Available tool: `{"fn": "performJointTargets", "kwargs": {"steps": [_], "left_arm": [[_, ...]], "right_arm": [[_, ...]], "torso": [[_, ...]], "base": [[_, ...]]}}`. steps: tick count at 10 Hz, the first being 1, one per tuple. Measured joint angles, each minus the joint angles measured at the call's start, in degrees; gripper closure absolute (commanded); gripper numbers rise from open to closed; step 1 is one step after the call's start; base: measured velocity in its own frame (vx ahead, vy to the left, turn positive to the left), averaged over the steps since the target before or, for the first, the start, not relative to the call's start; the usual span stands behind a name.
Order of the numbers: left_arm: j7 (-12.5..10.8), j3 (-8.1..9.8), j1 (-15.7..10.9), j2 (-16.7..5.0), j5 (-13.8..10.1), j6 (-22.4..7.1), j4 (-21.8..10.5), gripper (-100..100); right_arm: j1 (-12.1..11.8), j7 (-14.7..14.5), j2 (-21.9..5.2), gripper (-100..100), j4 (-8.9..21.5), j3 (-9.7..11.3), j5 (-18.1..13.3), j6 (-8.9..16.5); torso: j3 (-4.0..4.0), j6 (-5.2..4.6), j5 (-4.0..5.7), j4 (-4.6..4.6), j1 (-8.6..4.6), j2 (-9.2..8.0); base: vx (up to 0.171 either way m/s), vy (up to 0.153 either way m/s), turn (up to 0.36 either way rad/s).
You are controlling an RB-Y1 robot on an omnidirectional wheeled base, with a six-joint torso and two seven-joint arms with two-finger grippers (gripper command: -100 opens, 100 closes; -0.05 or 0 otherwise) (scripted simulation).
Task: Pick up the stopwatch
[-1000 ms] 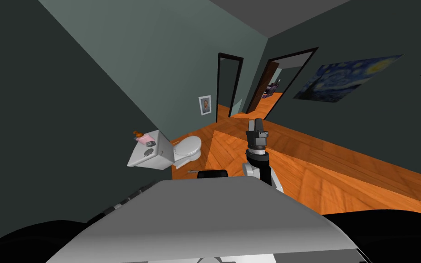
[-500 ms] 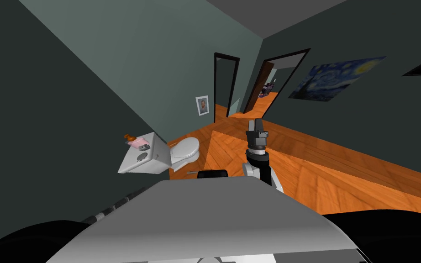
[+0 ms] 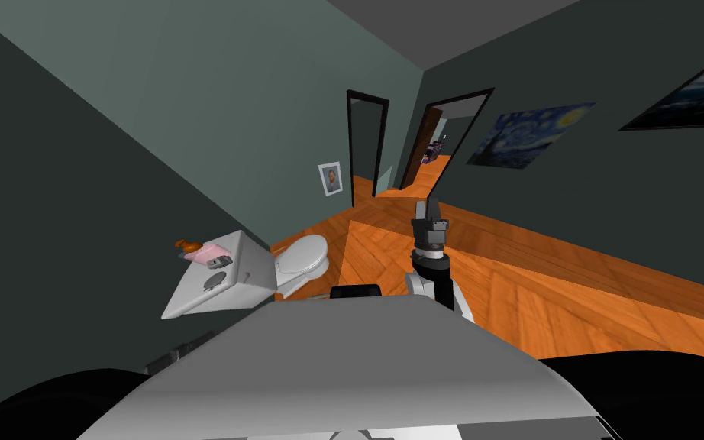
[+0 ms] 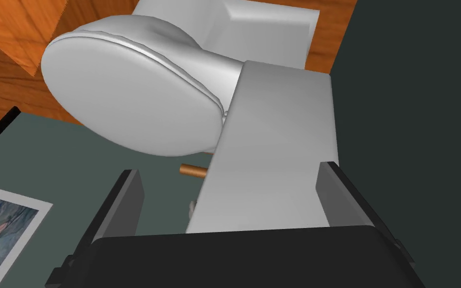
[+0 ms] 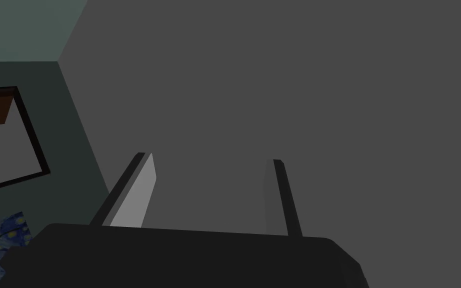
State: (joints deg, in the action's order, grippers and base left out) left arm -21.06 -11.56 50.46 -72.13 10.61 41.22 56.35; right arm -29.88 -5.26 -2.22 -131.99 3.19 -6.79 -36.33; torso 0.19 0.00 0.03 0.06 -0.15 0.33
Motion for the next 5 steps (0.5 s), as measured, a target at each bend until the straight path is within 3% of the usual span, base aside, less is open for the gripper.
{"fn": "performJointTargets", "kwargs": {"steps": [4, 5], "left_arm": [[-0.5, 0.78, 2.43, -2.4, 1.3, 1.06, -5.66, -100], [-0.65, 0.81, 2.44, -2.83, 1.82, 1.93, -8.06, -100]], "right_arm": [[0.0, 0.0, 0.0, 0, 0.0, 0.0, 0.0, 0.0], [0.0, 0.0, 0.0, 0, 0.0, -0.01, 0.0, 0.0]], "torso": [[0.04, 0.0, -0.01, 0.02, 0.09, 0.05], [0.04, 0.02, -0.02, 0.02, 0.13, 0.06]], "base": [[0.116, -0.006, -0.11], [0.212, 0.024, -0.196]]}}
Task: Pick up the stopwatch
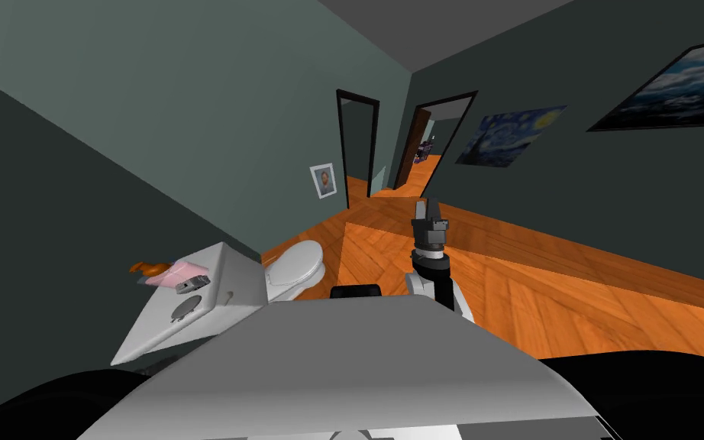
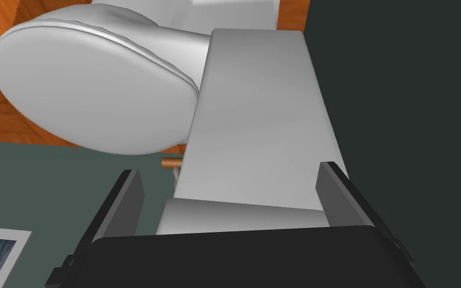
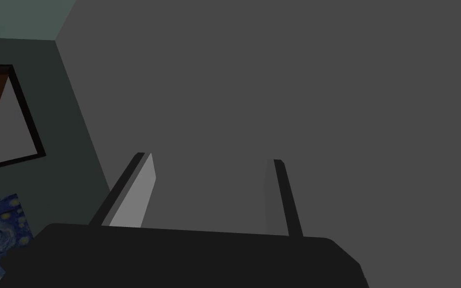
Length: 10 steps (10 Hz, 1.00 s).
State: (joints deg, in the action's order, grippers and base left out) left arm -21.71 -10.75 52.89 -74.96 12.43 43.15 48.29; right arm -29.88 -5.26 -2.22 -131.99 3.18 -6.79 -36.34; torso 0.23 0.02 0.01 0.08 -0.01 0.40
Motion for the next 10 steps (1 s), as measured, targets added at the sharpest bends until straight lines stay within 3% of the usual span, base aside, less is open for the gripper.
{"fn": "performJointTargets", "kwargs": {"steps": [4, 5, 6, 10], "left_arm": [[-1.4, 1.36, 1.26, -2.52, 1.11, -0.05, -3.37, -100], [-1.42, 1.4, 1.19, -2.57, 1.13, -0.09, -3.43, 0], [-1.42, 1.4, 1.18, -2.57, 1.13, -0.08, -3.42, -100], [3.35, 1.48, 1.59, -1.61, 0.67, 0.14, -2.22, -100]], "right_arm": [[-0.01, 0.0, -0.01, 0, 0.0, -0.01, 0.0, 0.0], [0.0, 0.0, -0.01, 0, 0.0, -0.01, 0.0, 0.0], [0.01, 0.0, 0.0, 0, 0.0, 0.0, 0.0, 0.0], [-0.01, 0.0, 0.0, 0, 0.0, -0.01, 0.0, 0.0]], "torso": [[0.13, -0.03, -0.1, 0.05, 0.44, 0.22], [-0.03, 0.03, -0.1, -0.01, 0.26, -0.07], [-0.18, 0.05, -0.04, -0.07, 0.05, -0.32], [0.03, 0.07, -0.05, 0.0, 0.04, 0.05]], "base": [[0.164, 0.081, -0.114], [0.015, 0.013, 0.0], [0.107, 0.054, 0.282], [0.151, 0.039, 0.178]]}}
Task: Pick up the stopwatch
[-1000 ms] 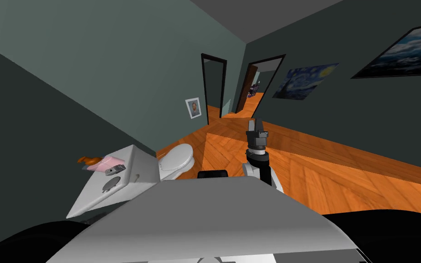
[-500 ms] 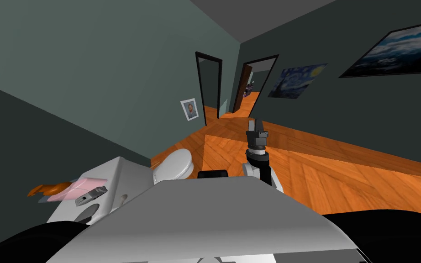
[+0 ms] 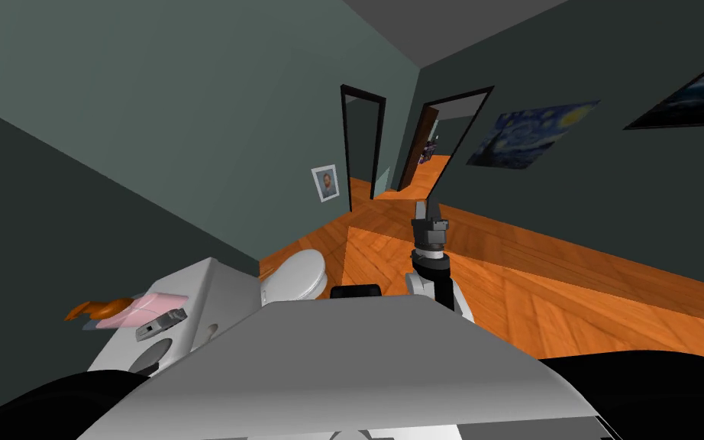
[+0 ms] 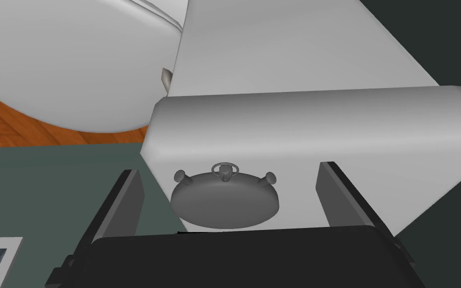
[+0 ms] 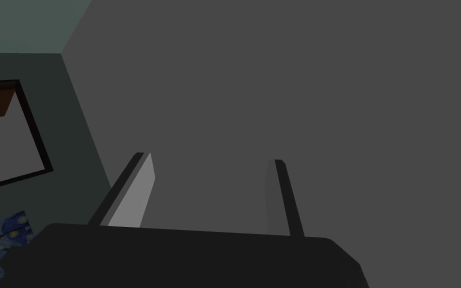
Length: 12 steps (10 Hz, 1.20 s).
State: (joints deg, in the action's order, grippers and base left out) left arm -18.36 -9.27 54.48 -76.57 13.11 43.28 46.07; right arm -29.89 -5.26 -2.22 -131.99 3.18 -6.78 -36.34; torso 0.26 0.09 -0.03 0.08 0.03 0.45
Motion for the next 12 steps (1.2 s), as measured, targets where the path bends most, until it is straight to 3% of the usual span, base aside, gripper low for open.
{"fn": "performJointTargets", "kwargs": {"steps": [6, 7, 11, 12], "left_arm": [[8.68, 0.05, 0.4, 1.68, -0.73, 0.57, 1.74, -100], [9.01, 0.0, 0.44, 1.75, -0.72, 0.61, 1.7, 100], [8.97, 0.0, 0.48, 1.72, -0.72, 0.64, 1.67, 100], [8.98, 0.0, 0.48, 1.72, -0.72, 0.63, 1.66, 0]], "right_arm": [[0.0, 0.0, 0.0, 0, 0.0, 0.0, 0.0, 0.0], [0.02, 0.0, 0.0, 0, 0.0, 0.01, 0.0, 0.0], [0.03, 0.0, 0.0, 0, 0.0, 0.01, 0.0, 0.01], [0.03, 0.0, 0.0, 0, 0.0, 0.01, 0.0, 0.01]], "torso": [[0.03, 0.01, -0.04, 0.02, 0.04, 0.03], [-0.11, -0.11, -0.06, -0.05, 0.05, -0.22], [-0.3, -0.17, -0.17, -0.14, 0.17, -0.51], [-0.3, -0.17, -0.17, -0.15, 0.18, -0.52]], "base": [[0.153, 0.036, 0.19], [0.011, 0.001, 0.001], [0.0, 0.0, 0.0], [0.0, 0.0, 0.0]]}}
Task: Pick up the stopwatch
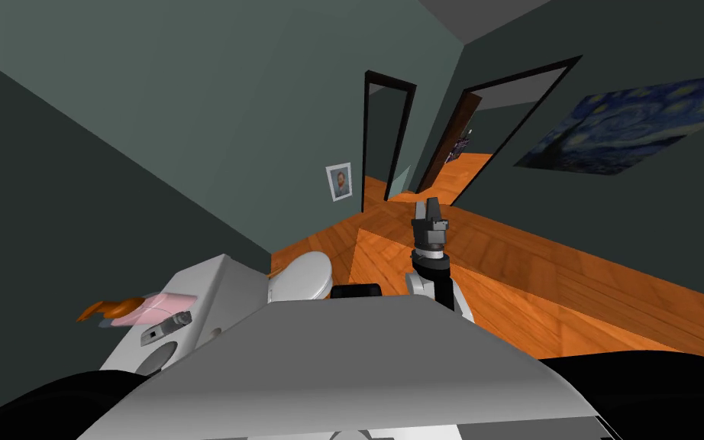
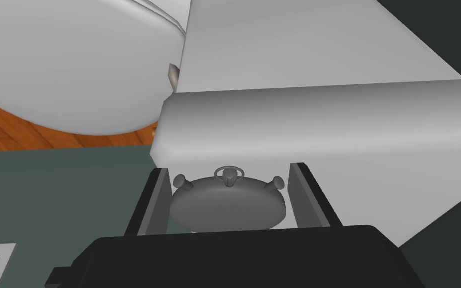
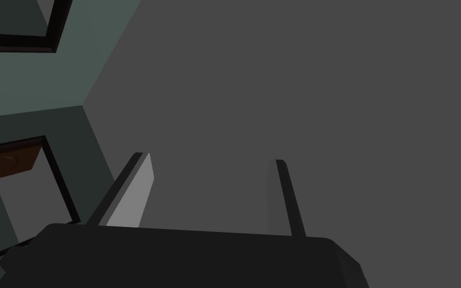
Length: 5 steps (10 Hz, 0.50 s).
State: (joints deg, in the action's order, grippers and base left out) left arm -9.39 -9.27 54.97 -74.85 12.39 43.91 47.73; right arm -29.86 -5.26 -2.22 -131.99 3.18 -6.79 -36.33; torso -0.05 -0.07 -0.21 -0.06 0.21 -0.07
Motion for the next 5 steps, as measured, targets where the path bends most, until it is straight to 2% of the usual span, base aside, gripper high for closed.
{"fn": "performJointTargets", "kwargs": {"steps": [1, 3, 5], "left_arm": [[0.0, 0.0, 0.0, 0.0, 0.0, 0.0, 0.0, 100], [-2.43, 0.38, 0.46, -0.64, -0.06, -0.5, 0.35, 100], [-5.28, -0.04, -0.56, -1.06, 0.51, -0.13, -1.37, 100]], "right_arm": [[0.0, 0.0, 0.0, 0, 0.0, 0.0, 0.0, 0.0], [0.03, 0.0, 0.0, 0, 0.0, 0.01, 0.0, 0.01], [0.03, 0.0, 0.01, 0, 0.01, 0.01, 0.0, 0.01]], "torso": [[0.0, 0.0, 0.0, 0.0, 0.01, 0.0], [-0.32, -0.1, 0.06, -0.12, -0.08, -0.58], [-0.43, 0.02, 0.04, -0.16, -0.15, -0.74]], "base": [[-0.111, -0.019, -0.329], [-0.217, -0.024, -0.248], [-0.177, -0.041, -0.211]]}}
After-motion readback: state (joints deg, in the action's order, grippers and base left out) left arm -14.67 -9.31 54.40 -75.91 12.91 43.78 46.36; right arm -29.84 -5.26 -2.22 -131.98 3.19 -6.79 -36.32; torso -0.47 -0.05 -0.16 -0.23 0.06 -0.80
